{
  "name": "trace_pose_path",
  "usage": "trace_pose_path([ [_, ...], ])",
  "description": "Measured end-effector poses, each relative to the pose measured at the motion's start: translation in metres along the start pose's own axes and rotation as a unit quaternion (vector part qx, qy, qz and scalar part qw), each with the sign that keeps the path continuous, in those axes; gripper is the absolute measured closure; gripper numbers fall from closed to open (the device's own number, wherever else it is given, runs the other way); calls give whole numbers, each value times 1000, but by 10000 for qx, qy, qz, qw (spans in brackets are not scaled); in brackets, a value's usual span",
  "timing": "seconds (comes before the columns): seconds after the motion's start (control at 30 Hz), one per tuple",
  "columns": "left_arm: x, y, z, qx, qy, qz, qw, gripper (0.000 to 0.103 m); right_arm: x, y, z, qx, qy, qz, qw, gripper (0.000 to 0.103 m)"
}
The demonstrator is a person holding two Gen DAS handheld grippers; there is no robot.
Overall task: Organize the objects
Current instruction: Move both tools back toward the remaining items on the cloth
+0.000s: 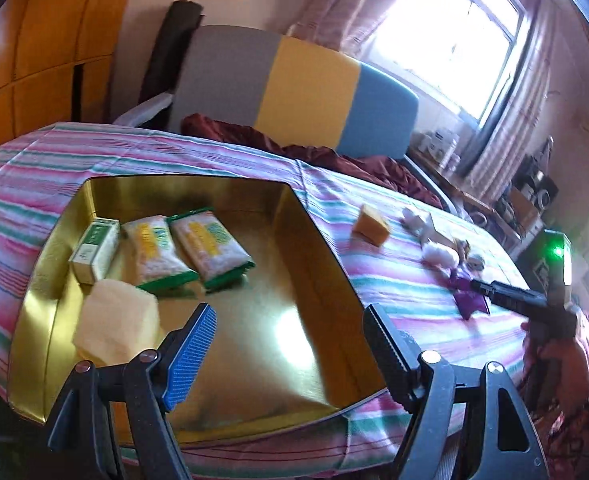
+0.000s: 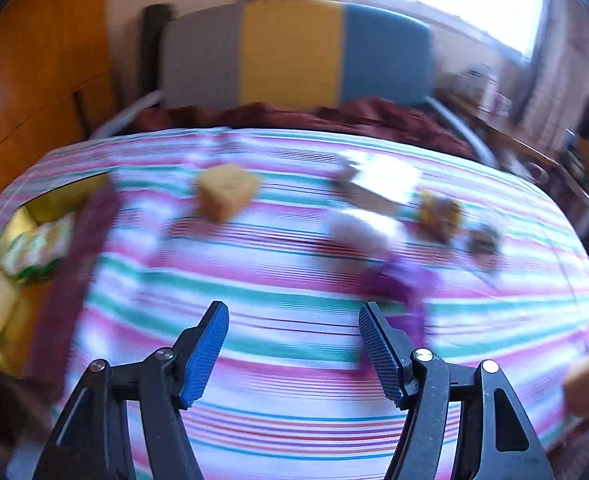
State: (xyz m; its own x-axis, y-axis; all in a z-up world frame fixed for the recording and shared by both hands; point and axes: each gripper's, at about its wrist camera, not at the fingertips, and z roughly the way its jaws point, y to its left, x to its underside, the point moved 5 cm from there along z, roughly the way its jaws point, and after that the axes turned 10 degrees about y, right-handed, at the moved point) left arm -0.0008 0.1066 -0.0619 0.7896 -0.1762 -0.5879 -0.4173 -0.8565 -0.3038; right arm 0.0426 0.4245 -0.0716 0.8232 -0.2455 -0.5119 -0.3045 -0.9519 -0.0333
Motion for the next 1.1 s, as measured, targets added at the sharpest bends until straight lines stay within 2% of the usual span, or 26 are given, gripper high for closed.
trace_pose_path([
  [0.17, 3, -20, 2, 120, 47, 157, 9998, 26, 6, -69, 19, 184, 234, 787, 9965, 40],
  [0.27, 4, -32, 4, 182, 89, 221, 9996, 26, 13, -86, 35, -104, 484, 1029, 9935, 50],
  [0.33, 4, -38, 4, 210, 95, 252, 9994, 26, 14, -78, 40, -508, 515, 1039, 9920, 53],
  [0.5, 2, -54, 6, 243, 80, 373, 9990, 26, 9, -24, 28, -1354, 257, 474, 9893, 53],
  [0.57, 2, -59, 6, 282, 93, 404, 9987, 26, 5, -10, 13, -1741, 22, 340, 9841, 47],
  [0.63, 1, -65, 8, 307, 98, 452, 9985, 26, 2, -9, -1, -1890, -221, 342, 9811, 43],
  [0.7, 2, -70, 10, 338, 116, 480, 9982, 26, -3, -21, -12, -1723, -499, 484, 9826, 40],
  [0.8, 3, -77, 13, 397, 168, 489, 9979, 26, -11, -55, -14, -995, -693, 723, 9900, 31],
  [0.87, 5, -83, 16, 470, 212, 503, 9974, 26, -15, -73, -6, -612, -596, 697, 9939, 28],
  [0.97, 7, -93, 18, 524, 274, 564, 9967, 26, -20, -88, 15, -260, -288, 492, 9980, 25],
  [1.1, 12, -105, 19, 555, 321, 724, 9953, 26, -21, -93, 37, -59, 65, 50, 9999, 24],
])
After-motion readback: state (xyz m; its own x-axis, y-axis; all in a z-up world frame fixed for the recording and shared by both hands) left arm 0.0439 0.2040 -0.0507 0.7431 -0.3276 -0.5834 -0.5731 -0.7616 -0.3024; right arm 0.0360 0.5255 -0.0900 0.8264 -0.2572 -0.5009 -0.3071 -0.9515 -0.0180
